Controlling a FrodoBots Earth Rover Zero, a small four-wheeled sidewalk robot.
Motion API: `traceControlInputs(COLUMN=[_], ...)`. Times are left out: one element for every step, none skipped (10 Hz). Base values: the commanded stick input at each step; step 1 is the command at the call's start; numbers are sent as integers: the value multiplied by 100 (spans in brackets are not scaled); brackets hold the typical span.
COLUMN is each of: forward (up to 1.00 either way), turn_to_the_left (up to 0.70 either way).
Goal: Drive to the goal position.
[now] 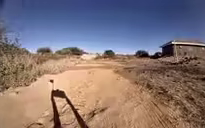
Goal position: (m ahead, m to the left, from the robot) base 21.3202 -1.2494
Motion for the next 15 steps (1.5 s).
traceControlInputs(forward=[50,50,50,50,50,50,50,50,50,50,50,50,50,50,50], turn_to_the_left=[0,0,0,0,0,0,0,0,0,0,0,0,0,0,0])
